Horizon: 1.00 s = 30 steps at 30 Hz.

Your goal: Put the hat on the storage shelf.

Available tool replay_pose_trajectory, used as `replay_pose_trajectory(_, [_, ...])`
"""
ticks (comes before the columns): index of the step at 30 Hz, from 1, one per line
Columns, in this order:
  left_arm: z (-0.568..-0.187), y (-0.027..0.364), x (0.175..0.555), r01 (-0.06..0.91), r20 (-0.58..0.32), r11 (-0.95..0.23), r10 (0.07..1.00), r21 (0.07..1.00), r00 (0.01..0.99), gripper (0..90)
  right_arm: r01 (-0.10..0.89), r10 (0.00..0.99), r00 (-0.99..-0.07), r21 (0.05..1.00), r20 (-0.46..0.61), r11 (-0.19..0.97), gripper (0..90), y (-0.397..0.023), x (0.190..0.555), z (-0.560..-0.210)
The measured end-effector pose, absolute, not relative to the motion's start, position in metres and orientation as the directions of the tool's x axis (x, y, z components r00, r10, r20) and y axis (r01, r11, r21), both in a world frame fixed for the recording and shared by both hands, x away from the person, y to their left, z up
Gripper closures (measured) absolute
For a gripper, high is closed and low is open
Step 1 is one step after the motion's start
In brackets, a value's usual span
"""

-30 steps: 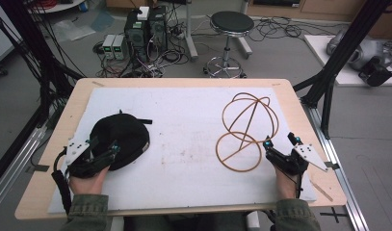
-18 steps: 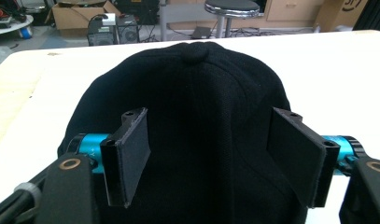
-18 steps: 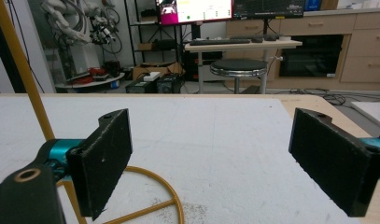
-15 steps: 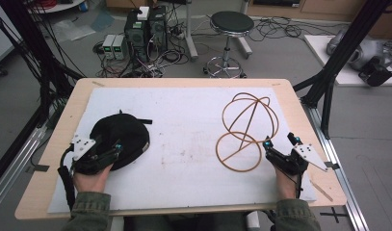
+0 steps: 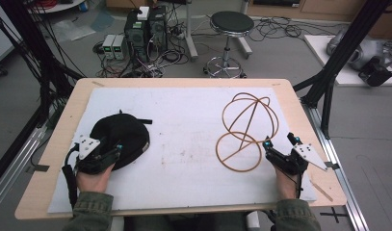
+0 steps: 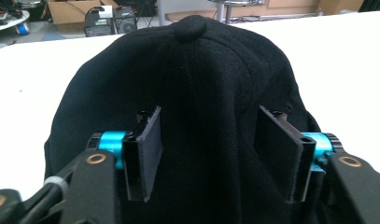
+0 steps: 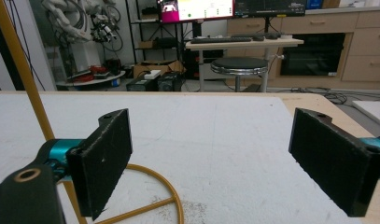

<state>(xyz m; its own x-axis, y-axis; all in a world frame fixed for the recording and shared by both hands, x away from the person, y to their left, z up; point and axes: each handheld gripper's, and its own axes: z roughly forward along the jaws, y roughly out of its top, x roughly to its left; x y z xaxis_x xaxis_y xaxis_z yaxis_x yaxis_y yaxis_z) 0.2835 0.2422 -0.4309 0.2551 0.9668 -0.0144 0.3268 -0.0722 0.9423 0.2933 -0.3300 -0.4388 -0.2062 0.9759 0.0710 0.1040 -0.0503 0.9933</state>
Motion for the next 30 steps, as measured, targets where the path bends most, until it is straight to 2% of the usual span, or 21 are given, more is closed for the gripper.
replay_pose_trajectory(12, [-0.432,0.2423,0.2831,0.335,-0.016,-0.071,0.968,0.939,0.251,56.2,0.104,0.976,-0.205,0.993,0.073,-0.053,12.7,-0.3305,0.2932,-0.4388])
replay_pose_trajectory(15, [-0.4313,0.2417,0.2824,0.334,-0.008,-0.079,0.968,0.939,0.251,63.9,0.102,0.976,-0.206,0.993,0.073,-0.053,12.7,-0.3304,0.2933,-0.4389])
replay_pose_trajectory(16, [-0.4308,0.241,0.2821,0.335,-0.005,-0.08,0.97,0.939,0.245,63.9,0.102,0.976,-0.206,0.993,0.073,-0.053,12.7,-0.3304,0.2933,-0.4389])
replay_pose_trajectory(17, [-0.4303,0.2409,0.2821,0.34,-0.01,-0.076,0.969,0.937,0.247,69.0,0.103,0.976,-0.206,0.993,0.073,-0.052,12.7,-0.3306,0.2934,-0.4389])
replay_pose_trajectory(19, [-0.4301,0.2411,0.2823,0.347,-0.015,-0.074,0.969,0.935,0.247,73.5,0.101,0.976,-0.206,0.993,0.075,-0.055,12.7,-0.3308,0.2932,-0.4389])
replay_pose_trajectory(21, [-0.4303,0.2422,0.2827,0.358,-0.029,-0.067,0.967,0.931,0.254,75.7,0.101,0.975,-0.208,0.993,0.078,-0.058,12.7,-0.3309,0.2933,-0.4389])
replay_pose_trajectory(25, [-0.4299,0.2441,0.2834,0.374,-0.072,-0.031,0.963,0.927,0.258,86.2,0.101,0.975,-0.209,0.993,0.076,-0.055,12.7,-0.331,0.293,-0.439])
replay_pose_trajectory(30, [-0.429,0.2429,0.2828,0.369,-0.058,-0.042,0.965,0.929,0.255,87.4,0.103,0.975,-0.208,0.993,0.078,-0.057,12.7,-0.3312,0.2927,-0.4389])
